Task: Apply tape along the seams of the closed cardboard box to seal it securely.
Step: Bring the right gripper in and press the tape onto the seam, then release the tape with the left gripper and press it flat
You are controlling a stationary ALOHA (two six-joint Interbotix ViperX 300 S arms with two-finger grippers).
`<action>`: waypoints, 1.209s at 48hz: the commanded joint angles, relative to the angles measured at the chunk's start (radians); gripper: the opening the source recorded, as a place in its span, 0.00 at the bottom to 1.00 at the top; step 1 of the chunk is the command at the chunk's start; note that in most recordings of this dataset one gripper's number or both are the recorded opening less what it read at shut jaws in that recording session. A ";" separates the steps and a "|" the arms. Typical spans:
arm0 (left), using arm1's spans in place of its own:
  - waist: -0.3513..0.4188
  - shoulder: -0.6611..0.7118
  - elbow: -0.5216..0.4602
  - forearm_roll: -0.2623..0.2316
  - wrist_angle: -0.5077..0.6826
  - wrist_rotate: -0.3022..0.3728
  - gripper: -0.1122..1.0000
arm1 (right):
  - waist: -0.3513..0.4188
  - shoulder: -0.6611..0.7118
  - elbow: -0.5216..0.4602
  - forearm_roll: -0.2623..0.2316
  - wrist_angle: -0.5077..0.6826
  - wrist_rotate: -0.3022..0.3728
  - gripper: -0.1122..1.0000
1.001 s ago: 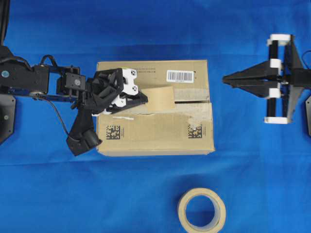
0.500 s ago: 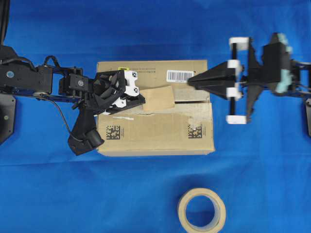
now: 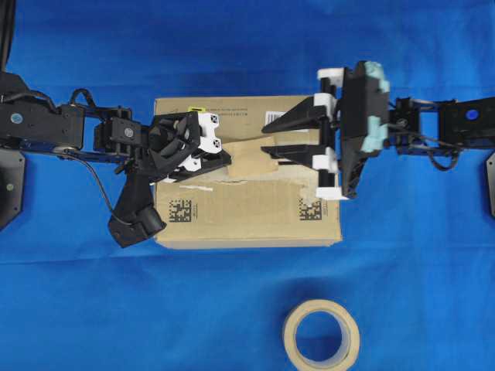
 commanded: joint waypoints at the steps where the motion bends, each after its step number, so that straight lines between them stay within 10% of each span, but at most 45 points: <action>1: 0.000 -0.008 -0.015 0.000 -0.003 -0.003 0.10 | 0.000 0.014 -0.032 -0.003 0.003 0.000 0.49; 50: 0.000 0.006 -0.032 -0.002 0.029 -0.011 0.11 | 0.023 0.138 -0.054 0.005 0.086 0.014 0.49; 58: 0.000 0.023 -0.063 -0.002 0.061 -0.008 0.35 | 0.023 0.138 -0.054 0.006 0.086 0.015 0.49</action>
